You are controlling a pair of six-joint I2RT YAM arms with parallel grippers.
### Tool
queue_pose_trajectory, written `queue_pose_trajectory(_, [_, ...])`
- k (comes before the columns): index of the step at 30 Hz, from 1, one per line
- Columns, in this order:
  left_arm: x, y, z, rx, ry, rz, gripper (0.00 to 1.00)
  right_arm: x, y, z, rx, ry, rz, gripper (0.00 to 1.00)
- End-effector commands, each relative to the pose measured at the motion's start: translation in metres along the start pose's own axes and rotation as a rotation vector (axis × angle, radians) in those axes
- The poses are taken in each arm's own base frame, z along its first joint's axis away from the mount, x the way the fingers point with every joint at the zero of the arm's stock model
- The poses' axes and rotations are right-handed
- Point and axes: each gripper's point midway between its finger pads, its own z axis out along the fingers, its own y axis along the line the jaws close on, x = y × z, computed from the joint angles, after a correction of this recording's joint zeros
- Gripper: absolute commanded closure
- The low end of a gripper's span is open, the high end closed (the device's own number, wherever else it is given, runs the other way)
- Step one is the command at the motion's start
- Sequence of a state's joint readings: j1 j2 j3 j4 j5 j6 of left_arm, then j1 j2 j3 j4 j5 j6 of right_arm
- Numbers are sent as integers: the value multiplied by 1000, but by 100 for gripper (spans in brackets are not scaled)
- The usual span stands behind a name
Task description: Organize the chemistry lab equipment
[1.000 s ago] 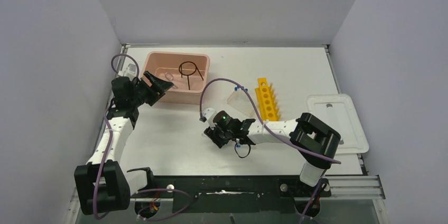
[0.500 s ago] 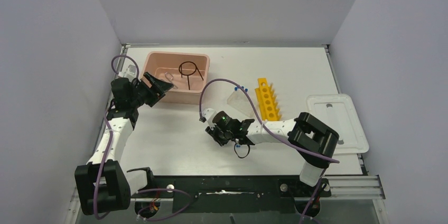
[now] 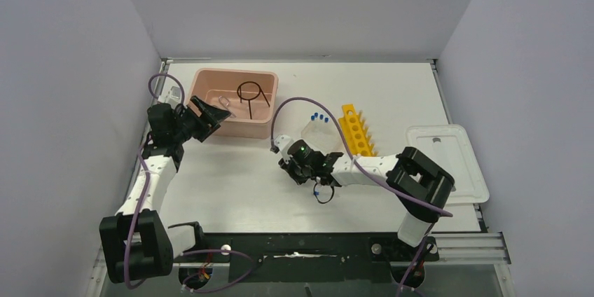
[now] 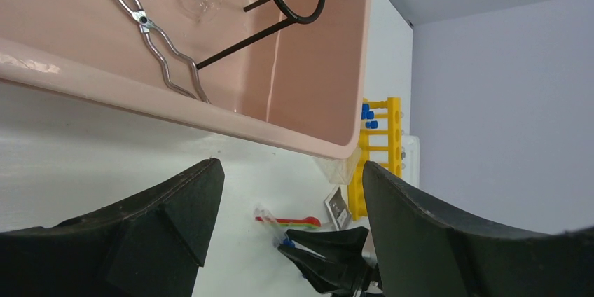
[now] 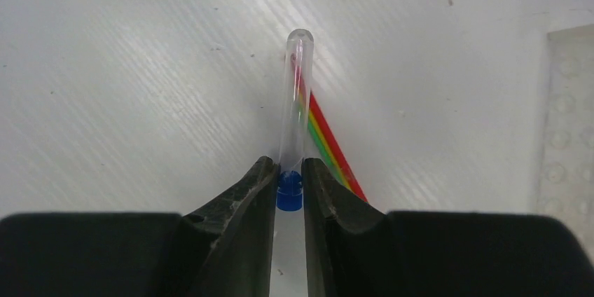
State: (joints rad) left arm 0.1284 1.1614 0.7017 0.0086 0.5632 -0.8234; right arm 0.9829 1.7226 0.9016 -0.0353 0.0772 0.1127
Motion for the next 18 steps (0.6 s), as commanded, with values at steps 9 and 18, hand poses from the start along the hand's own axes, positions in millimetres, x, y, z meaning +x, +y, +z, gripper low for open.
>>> queue_pose_trajectory(9, [-14, -17, -1, 64, -36, 35, 24, -70, -45, -31, 73, -186, -1, 86])
queue_pose_trajectory(18, [8, -64, -3, 292, 78, -7, 24, -107, -51, -69, 96, -299, -9, 86])
